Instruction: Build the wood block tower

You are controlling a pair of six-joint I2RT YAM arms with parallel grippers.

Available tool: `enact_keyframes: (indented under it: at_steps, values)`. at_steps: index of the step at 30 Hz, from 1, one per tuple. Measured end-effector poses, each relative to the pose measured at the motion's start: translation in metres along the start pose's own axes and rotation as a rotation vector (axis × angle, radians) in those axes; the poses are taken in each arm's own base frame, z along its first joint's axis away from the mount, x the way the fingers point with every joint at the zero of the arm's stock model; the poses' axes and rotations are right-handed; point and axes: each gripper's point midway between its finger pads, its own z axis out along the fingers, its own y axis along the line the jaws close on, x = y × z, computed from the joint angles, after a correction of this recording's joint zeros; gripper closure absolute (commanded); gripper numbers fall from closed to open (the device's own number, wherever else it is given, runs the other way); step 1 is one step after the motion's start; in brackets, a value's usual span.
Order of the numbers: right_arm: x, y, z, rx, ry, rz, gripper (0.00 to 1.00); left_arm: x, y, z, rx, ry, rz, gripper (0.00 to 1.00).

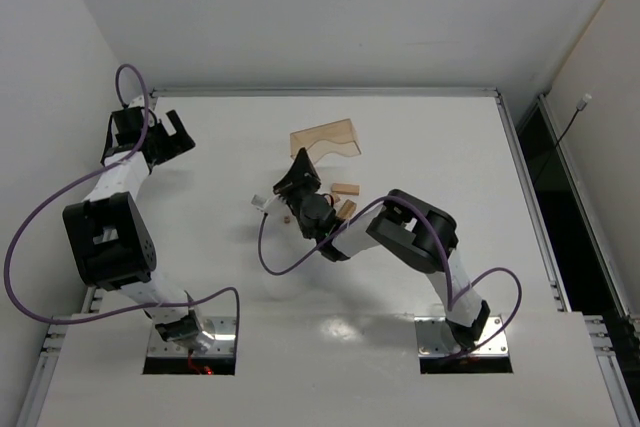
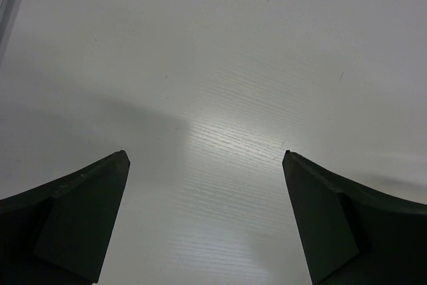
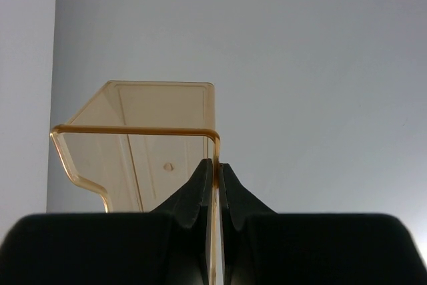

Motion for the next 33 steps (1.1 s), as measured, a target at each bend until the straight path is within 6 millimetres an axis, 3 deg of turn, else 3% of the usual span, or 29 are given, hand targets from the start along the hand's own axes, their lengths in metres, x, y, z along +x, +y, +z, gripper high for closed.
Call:
enact_keyframes:
  at_steps: [5,8,13,18,22,25,28,31,33]
  values:
    - [0.007,0.001,0.004,-0.008,0.030,0.004,1.00,0.000,-0.001,0.000,0.002,0.001,0.003,0.00]
    - [0.024,-0.008,0.017,0.001,0.100,0.038,1.00,0.001,-0.003,0.000,0.003,0.001,0.010,0.00]
    - [0.103,-0.023,0.035,0.032,0.396,0.315,1.00,0.001,-0.008,0.000,0.012,0.000,0.031,0.00]
    - [0.187,-0.006,0.031,-0.066,0.595,0.560,1.00,-0.001,-0.019,-0.004,0.023,-0.015,0.079,0.00]
    - [0.233,0.000,0.073,-0.228,0.621,0.779,1.00,0.000,-0.029,-0.004,0.040,-0.017,0.111,0.00]
    - [0.279,-0.001,0.103,-0.317,0.628,0.984,1.00,0.000,-0.034,-0.004,0.049,-0.018,0.120,0.00]
    - [0.316,0.021,0.111,-0.426,0.631,1.146,1.00,0.000,-0.037,-0.004,0.056,-0.021,0.122,0.00]
    - [0.337,0.075,0.087,-0.609,0.687,1.216,1.00,-0.001,-0.039,-0.004,0.062,-0.025,0.124,0.00]
    - [0.337,0.115,0.071,-0.741,0.718,1.251,1.00,-0.001,-0.040,-0.004,0.069,-0.026,0.125,0.00]
